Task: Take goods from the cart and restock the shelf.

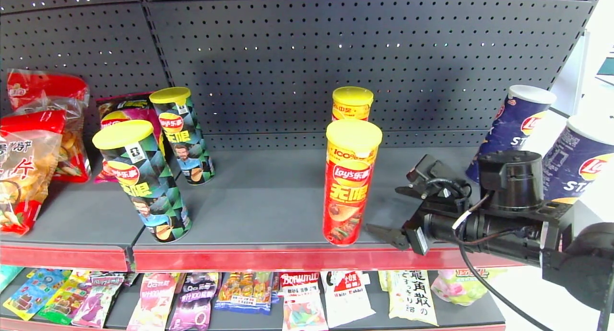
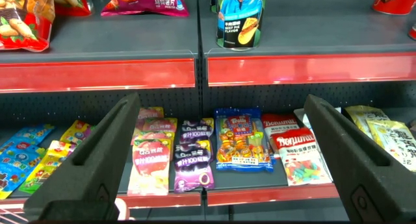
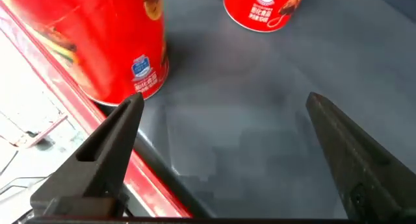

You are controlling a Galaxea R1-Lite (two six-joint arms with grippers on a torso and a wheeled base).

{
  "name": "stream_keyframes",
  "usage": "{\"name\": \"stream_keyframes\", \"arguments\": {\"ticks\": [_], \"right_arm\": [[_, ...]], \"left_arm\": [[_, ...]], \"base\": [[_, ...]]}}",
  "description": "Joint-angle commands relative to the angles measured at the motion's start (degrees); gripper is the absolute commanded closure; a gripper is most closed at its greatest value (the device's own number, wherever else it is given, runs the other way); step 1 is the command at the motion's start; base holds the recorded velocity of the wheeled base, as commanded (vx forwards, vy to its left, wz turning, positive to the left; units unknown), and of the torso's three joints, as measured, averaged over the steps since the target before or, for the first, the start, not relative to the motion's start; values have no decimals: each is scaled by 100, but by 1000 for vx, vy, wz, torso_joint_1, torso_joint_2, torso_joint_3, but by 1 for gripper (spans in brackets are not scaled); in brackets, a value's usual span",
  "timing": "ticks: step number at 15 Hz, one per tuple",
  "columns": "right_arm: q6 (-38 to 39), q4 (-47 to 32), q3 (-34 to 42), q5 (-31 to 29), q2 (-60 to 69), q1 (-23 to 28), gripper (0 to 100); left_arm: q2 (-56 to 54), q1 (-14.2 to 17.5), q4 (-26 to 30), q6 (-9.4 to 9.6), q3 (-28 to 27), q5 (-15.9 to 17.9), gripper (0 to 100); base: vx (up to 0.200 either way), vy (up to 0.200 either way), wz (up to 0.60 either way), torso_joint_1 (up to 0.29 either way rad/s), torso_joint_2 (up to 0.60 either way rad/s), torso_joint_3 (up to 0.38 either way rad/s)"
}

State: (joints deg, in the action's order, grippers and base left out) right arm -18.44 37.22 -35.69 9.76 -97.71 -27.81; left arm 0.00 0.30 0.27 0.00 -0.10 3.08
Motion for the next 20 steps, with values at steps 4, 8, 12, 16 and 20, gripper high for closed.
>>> {"name": "stream_keyframes", "arguments": {"ticks": [4, 8, 12, 16, 20], "right_arm": [[-1, 5, -201, -1, -240, -32, 0], [-1, 5, -201, -1, -275, -85, 0], [-1, 5, -263, -1, -319, -93, 0], [8, 5, -157, -1, -161, -58, 0], [95, 5, 818, 17, 1307, -76, 0]], "left_arm": [[9, 5, 0, 0, 1, -1, 0], [9, 5, 0, 0, 1, -1, 0], [9, 5, 0, 0, 1, -1, 0], [9, 5, 0, 0, 1, -1, 0], [9, 5, 0, 0, 1, -1, 0]], "base": [[0, 0, 0, 0, 0, 0], [0, 0, 0, 0, 0, 0], [0, 0, 0, 0, 0, 0], [0, 0, 0, 0, 0, 0], [0, 0, 0, 0, 0, 0]]}}
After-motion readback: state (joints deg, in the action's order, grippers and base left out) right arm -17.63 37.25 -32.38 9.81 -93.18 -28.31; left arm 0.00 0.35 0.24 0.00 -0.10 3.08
